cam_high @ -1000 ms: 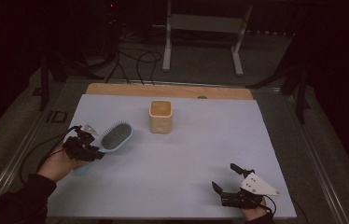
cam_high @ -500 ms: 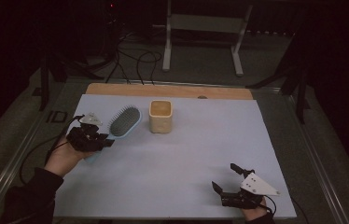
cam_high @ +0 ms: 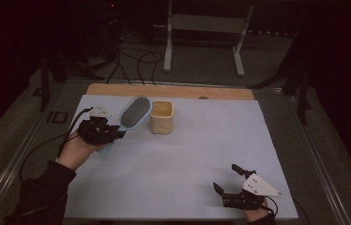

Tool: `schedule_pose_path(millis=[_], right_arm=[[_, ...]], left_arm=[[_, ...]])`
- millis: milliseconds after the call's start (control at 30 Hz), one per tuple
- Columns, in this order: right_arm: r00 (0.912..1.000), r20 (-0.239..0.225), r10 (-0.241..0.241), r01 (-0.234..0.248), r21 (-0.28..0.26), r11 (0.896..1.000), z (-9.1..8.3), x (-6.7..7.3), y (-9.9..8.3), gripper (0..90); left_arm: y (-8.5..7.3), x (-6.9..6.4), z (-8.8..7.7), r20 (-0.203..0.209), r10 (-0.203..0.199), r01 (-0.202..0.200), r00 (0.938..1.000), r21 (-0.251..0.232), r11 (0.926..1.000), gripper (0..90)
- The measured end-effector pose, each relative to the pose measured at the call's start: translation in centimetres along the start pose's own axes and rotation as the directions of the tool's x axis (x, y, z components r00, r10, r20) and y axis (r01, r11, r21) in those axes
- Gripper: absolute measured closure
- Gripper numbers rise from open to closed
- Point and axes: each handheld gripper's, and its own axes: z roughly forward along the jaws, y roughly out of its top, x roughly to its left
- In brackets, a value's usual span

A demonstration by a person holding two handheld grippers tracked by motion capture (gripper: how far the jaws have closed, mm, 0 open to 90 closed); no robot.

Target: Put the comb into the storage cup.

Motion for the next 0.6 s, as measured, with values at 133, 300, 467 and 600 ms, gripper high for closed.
schedule_pose_path(millis=[133,300,467,600], right_arm=[[1.0000,-0.001,-0.003,0.003,-0.002,1.000,0.0,0.0,0.0,8.8],[1.0000,-0.001,-0.001,0.001,-0.004,1.000,0.0,0.0,0.0,8.8],[1.0000,0.000,-0.004,0.004,-0.004,1.000,0.0,0.0,0.0,8.8],[1.0000,0.001,-0.002,0.002,-0.005,1.000,0.0,0.0,0.0,8.8]], left_arm=[[0.9,-0.1,0.0,-0.004,0.006,-0.006,1.0000,-0.023,0.9997,70.2],[1.7,-0.4,0.1,-0.001,0.014,-0.014,0.9999,-0.039,0.9991,70.2],[3.0,-0.9,0.5,-0.001,0.036,-0.036,0.9993,-0.057,0.9977,70.2],[3.9,-1.2,0.9,0.003,0.042,-0.042,0.9991,-0.074,0.9964,70.2]])
